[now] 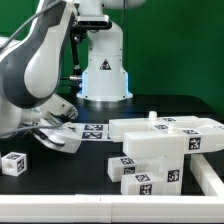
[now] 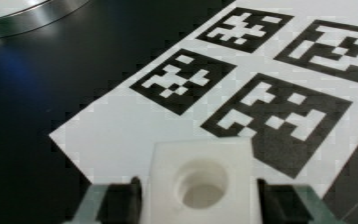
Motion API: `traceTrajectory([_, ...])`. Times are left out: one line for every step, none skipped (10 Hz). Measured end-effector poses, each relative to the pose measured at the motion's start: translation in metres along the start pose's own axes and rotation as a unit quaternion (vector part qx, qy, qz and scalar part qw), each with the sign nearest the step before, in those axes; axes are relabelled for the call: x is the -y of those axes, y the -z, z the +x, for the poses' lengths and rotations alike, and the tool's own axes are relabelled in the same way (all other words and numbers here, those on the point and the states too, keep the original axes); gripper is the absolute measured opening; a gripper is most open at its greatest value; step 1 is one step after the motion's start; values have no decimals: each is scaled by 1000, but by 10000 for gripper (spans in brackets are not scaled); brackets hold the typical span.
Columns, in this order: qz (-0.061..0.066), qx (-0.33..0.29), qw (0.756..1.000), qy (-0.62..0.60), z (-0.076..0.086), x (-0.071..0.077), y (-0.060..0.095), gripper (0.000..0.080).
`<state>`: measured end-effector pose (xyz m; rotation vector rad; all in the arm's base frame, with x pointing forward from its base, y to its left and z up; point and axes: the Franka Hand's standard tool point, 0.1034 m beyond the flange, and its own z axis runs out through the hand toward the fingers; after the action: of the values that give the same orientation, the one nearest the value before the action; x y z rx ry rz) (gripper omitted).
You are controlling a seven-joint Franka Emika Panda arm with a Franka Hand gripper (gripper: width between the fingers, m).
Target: Assemble chair
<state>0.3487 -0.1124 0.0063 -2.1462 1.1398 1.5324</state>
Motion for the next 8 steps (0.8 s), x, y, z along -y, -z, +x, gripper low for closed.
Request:
traceTrajectory([0, 0, 1000, 0, 0, 0, 0, 303])
traceTrajectory([1, -1, 1000, 1, -1, 0, 1, 303])
traceTrajectory([0, -3, 1000, 2, -1, 1, 2, 303])
traceTrajectory([0, -17, 1000, 5, -1, 3, 3, 301])
traceTrajectory([2, -22, 1000, 6, -2, 3, 3, 301])
traceTrajectory([3, -21, 1000, 5, -2, 2, 3, 300])
traceTrajectory([4, -23, 1000, 7, -3, 3, 6, 299])
traceTrajectory([8, -11, 1000, 18, -20, 4, 18, 294])
